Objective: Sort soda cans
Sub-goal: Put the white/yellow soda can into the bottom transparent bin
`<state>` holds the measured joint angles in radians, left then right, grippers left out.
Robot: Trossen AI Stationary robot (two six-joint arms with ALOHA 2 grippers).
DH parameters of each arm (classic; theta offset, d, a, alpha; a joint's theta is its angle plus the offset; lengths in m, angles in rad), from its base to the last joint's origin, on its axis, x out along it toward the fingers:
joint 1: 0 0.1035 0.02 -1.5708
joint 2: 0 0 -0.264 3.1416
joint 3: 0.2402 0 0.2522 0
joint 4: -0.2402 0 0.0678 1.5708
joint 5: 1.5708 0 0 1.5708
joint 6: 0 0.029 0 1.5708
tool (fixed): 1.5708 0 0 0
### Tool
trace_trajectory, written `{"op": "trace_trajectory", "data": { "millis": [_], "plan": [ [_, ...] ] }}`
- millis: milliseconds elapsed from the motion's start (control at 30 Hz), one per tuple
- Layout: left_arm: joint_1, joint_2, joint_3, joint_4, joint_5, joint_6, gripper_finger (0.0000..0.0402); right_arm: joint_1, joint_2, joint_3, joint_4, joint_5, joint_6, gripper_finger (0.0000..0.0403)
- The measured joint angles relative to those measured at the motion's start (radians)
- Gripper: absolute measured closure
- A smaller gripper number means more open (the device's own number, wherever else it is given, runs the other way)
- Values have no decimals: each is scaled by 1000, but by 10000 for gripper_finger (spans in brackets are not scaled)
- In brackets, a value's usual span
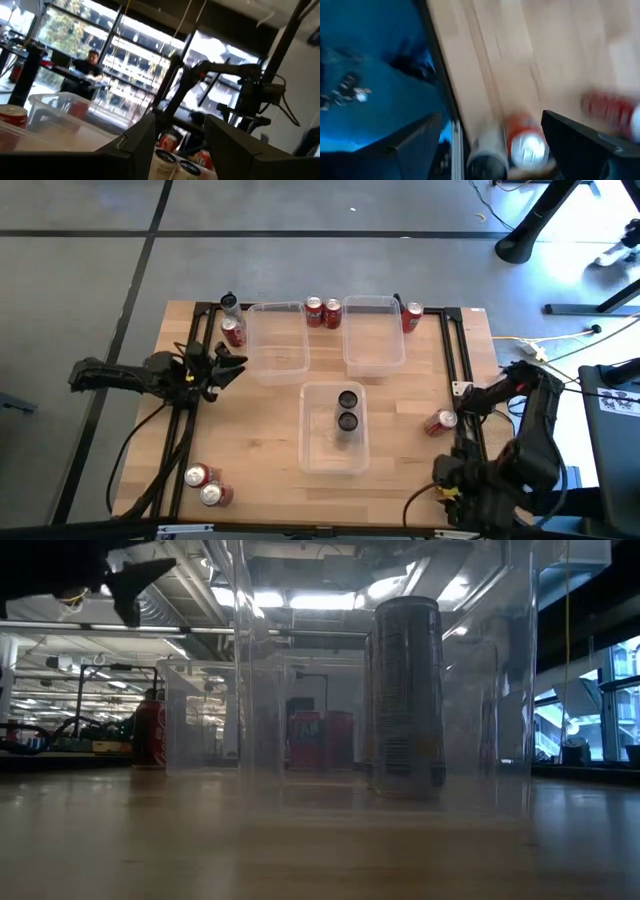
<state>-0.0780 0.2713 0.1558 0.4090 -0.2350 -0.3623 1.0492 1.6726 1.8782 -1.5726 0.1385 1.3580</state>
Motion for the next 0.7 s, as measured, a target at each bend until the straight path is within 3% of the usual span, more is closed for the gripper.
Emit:
{"op": "trace_trajectory", "data": {
  "millis": [200, 367, 500, 700],
  "plan": [
    [-52, 290, 155, -1, -50, 53, 240, 82, -2, -74, 2, -50, 205, 61],
    [-67, 464, 250, 1, -53, 62, 240, 124, -2, -104, 4, -62, 231, 61],
    [-66, 538, 287, -3, -53, 96, 240, 130, -2, -108, 13, -46, 234, 61],
    [-66, 551, 296, -6, -53, 74, 240, 112, -2, -108, 3, -79, 237, 61]
  ]
}}
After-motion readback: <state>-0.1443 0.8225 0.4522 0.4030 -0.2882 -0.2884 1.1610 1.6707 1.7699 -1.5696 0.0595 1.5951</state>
